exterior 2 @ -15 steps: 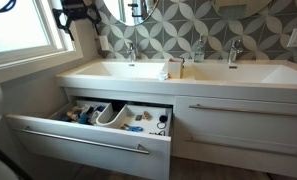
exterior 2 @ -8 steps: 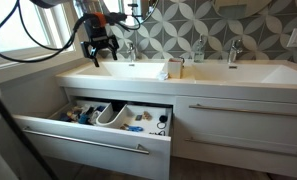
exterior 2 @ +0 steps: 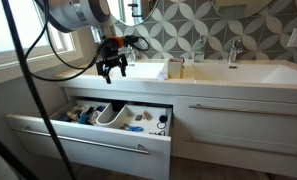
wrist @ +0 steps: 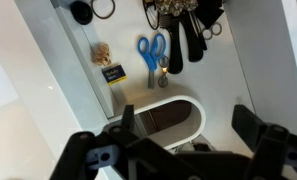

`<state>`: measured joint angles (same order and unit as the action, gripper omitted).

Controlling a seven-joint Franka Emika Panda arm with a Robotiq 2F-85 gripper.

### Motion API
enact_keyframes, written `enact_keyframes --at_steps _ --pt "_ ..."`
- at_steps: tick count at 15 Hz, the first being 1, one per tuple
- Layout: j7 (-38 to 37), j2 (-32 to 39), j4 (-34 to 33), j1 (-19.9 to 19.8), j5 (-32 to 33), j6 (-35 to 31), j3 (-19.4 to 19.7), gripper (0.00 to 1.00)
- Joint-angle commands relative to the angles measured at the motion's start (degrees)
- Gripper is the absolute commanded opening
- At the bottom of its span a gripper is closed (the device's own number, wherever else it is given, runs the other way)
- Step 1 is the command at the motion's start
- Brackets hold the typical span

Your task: Take the scissors out of the drawer and place it on the counter

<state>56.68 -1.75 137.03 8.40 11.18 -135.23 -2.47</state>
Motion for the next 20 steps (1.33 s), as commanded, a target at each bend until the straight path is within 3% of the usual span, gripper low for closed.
enact_keyframes --at_steps 1,7,13,20 --pt "0.1 0.0 -0.1 -1.0 -0.1 0.1 -1.0 1.0" --pt "0.1 -0.1 -0.2 -1.0 -0.1 0.1 -1.0 1.0" --pt "-4.6 8.0 -1.5 -0.7 3.2 -0.9 -2.2 1.0" --pt "-14.3 19.3 -4.8 -1.0 12.2 -5.0 -1.2 1.0"
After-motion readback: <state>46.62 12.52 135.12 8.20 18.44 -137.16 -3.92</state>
